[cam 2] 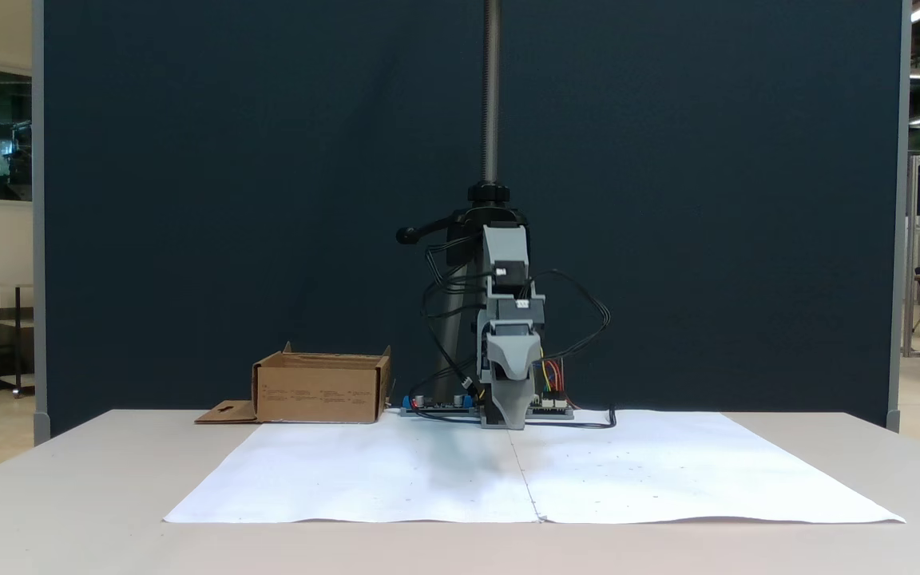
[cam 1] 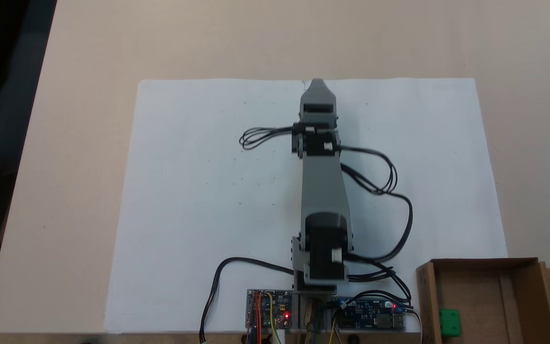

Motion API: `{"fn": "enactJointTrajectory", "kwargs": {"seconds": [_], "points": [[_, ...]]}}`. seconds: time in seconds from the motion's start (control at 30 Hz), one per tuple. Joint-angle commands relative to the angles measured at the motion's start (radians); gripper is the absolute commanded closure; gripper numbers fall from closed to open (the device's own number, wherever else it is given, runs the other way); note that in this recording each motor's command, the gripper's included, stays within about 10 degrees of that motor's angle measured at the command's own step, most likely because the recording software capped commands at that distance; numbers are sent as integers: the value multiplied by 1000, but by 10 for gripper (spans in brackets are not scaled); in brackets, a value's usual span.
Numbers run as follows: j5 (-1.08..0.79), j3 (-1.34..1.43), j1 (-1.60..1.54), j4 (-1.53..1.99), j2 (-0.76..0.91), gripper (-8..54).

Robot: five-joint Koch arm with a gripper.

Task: Grasp a green dice and put it in the bin.

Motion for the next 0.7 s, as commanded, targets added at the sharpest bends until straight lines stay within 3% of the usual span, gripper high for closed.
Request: {"fn": "enactJointTrajectory", "kwargs": {"seconds": [0.0,0.3,0.67], "points": [[61,35,-18,-138,84,3],[61,344,-12,-322,327,-14],[60,638,-5,-699,449,-15]]}}
